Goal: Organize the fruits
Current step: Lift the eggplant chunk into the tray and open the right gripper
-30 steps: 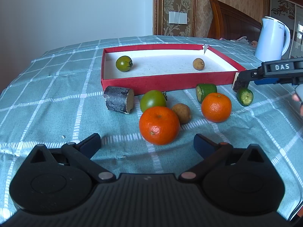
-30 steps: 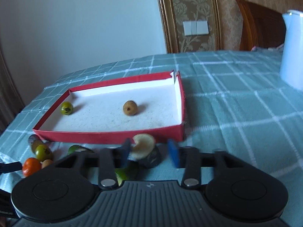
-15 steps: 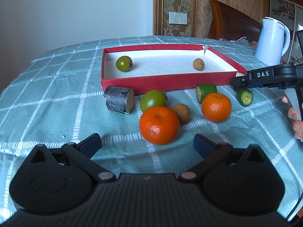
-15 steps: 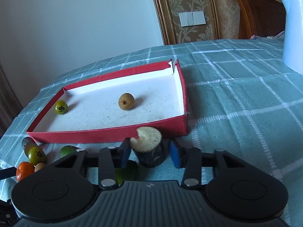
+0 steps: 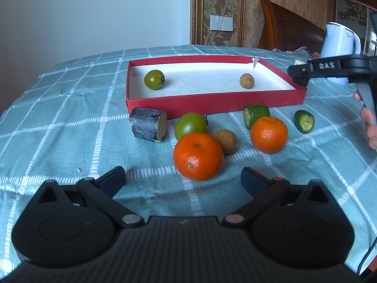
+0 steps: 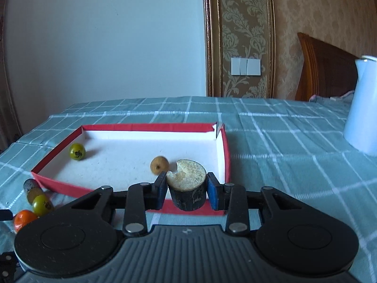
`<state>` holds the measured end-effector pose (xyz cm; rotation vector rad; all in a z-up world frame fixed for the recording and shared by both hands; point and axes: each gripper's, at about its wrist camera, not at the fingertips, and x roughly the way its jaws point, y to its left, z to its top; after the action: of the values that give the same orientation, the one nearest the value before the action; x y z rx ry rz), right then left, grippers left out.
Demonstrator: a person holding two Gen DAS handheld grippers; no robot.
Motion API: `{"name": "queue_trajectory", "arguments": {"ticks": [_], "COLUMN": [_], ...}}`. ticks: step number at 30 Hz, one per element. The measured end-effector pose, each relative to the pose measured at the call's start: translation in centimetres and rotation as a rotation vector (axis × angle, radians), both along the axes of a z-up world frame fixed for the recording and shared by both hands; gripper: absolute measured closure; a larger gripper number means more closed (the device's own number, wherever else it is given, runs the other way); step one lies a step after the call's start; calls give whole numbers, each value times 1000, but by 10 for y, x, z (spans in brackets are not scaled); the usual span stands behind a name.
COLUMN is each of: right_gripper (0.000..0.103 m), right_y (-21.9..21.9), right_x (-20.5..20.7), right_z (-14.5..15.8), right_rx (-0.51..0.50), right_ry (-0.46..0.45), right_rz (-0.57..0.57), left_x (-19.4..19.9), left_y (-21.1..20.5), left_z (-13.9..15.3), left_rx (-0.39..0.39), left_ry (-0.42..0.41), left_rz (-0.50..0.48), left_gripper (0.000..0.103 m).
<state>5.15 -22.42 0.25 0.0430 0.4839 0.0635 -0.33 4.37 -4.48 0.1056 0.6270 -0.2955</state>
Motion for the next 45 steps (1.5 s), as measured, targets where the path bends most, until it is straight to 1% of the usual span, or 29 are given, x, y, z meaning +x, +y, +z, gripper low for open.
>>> {"name": "queue_trajectory", "arguments": {"ticks": [10,13,16,24,38,39,41,42,43,45], "right_gripper": [68,68,68,69,69,68,61,53,43,33], "right_y": [6,9,11,9,2,2,2,1,-1,-4], "right_x": [66,80,89,93,94,94,92,90,85,71], "right_z": [-16,-22,-29,-37,-38,-38,-37,-36,-33,-27], "right_rx": [-87,-110,-113,-101,-69,-70,-65,-61,-54,-47], "right_ry": [54,76,97,129,135,135,131,127,116,72], "right_rz": [-16,-10,-1,5,13,16,24,24,27,13], "left_x": [0,0,0,0,0,0,0,0,0,-1], "left_y": [0,0,0,0,0,0,0,0,0,-1], "left_z": [0,0,0,0,0,0,0,0,0,0], "left_rx": [0,0,-1,0,1,1,1,2,2,9], "left_ry": [0,0,0,0,0,0,0,0,0,-6], "left_rz": [1,1,0,1,0,0,0,0,0,0], "left_gripper": [0,0,0,0,0,0,0,0,0,0]}}
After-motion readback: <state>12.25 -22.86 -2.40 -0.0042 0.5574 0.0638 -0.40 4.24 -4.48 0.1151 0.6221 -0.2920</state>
